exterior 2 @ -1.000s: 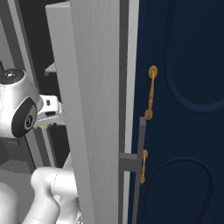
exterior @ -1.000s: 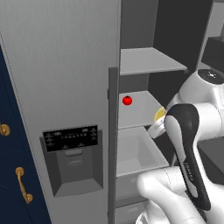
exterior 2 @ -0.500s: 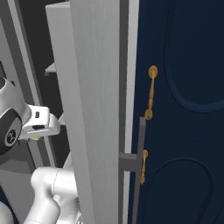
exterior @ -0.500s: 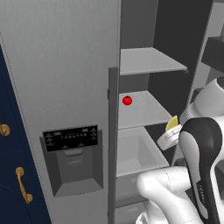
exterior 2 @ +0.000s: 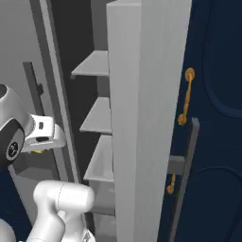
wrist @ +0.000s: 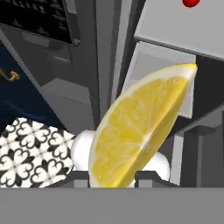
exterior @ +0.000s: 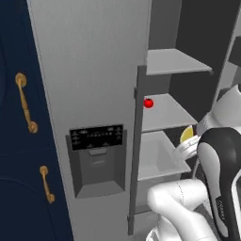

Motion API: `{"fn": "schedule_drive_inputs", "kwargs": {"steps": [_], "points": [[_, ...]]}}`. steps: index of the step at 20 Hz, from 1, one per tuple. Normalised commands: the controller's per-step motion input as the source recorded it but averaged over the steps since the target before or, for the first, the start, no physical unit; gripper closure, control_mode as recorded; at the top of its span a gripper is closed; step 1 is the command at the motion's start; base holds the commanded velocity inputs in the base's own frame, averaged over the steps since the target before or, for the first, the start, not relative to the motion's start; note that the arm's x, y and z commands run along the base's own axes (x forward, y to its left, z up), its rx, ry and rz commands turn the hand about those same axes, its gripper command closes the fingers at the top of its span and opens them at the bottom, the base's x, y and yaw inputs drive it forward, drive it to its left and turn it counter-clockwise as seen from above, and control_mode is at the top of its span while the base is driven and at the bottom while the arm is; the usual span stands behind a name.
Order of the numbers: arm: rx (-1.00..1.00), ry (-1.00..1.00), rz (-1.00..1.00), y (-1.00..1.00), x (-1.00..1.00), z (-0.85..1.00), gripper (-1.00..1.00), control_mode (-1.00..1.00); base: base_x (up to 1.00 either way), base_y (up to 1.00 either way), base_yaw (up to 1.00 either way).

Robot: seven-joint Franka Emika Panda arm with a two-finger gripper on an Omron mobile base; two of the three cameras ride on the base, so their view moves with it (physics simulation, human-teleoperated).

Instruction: Grab a lemon wedge from the fridge and one ice cube from the ice bowl, and put them in the glass of lemonade.

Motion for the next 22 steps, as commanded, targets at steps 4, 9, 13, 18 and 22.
{"fn": "schedule_drive_inputs", "kwargs": {"steps": [4, 9, 13, 18, 22], "points": [[0.0, 0.0, 0.0, 0.0, 0.0, 0.0, 1.0, 1.0, -0.44, 1.0, 0.35], [0.0, 0.0, 0.0, 0.0, 0.0, 0.0, 1.0, 1.0, -0.11, 1.0, 0.61], [0.0, 0.0, 0.0, 0.0, 0.0, 0.0, 1.0, 1.0, 0.0, 0.63, 0.84], [0.0, 0.0, 0.0, 0.0, 0.0, 0.0, 1.0, 1.0, 0.23, 0.07, 0.96], [0.0, 0.0, 0.0, 0.0, 0.0, 0.0, 1.0, 1.0, 0.66, -0.43, 0.67]]}}
